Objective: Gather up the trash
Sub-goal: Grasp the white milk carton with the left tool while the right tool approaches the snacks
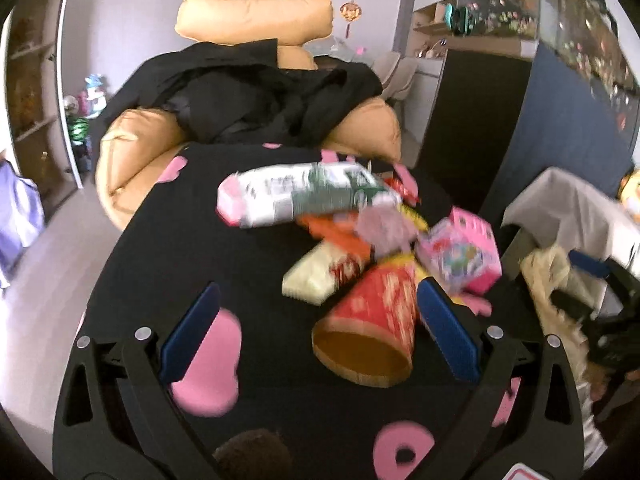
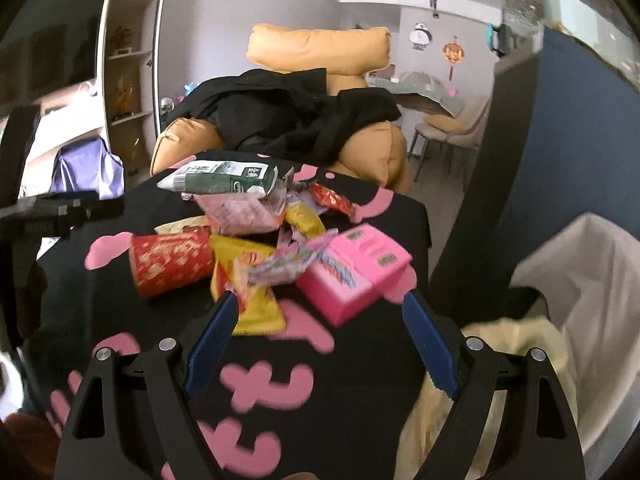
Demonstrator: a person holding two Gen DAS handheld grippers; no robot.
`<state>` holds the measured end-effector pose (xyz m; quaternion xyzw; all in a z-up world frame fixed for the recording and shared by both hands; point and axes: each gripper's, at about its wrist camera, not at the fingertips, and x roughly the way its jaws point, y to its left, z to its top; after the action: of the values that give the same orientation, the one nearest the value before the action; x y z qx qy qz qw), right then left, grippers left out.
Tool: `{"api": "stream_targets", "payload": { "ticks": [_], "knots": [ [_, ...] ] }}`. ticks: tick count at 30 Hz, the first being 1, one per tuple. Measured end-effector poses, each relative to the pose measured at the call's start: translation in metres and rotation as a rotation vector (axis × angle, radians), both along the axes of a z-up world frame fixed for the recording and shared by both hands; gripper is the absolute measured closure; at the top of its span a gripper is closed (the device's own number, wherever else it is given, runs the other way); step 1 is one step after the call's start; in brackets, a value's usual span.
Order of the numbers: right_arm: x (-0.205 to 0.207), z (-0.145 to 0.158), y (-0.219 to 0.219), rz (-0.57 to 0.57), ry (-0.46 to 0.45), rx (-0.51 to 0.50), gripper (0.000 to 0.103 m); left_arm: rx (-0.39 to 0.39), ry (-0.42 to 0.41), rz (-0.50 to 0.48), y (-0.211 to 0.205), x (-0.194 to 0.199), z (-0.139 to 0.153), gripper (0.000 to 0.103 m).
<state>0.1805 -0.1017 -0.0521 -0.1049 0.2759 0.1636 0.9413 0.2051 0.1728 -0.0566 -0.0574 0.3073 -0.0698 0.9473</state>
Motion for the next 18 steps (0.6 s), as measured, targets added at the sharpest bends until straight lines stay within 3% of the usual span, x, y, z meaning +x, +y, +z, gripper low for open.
{"api": "stream_targets", "payload": {
  "ticks": [4,7,9,12,15,18],
  "knots": [
    [0.03,-0.002,0.007,0.026,0.028,0.01,0.023,-0.015,-0.019,-0.048,0.014,0.052,0.006,0.009],
    [0.051,-0.002,0.009,0.061,0.066,0.028,0.023,0.055,-0.026,-0.168,0.014,0.094,0.01,0.013],
    [0.064,-0.003,0.009,0.068,0.09,0.035,0.023,0.11,0.01,-0.221,0.012,0.125,0.01,0.014],
    [0.074,-0.005,0.008,0.051,0.1,0.028,0.023,0.13,0.058,-0.268,0.008,0.16,0.005,0.014],
    [0.083,-0.011,0.006,0.044,0.128,0.031,0.023,0.125,0.123,-0.299,0.007,0.188,-0.004,0.014],
    [0.089,-0.015,0.004,0.041,0.144,0.033,0.023,0.091,0.202,-0.344,0.004,0.194,-0.014,0.023]
  ]
}}
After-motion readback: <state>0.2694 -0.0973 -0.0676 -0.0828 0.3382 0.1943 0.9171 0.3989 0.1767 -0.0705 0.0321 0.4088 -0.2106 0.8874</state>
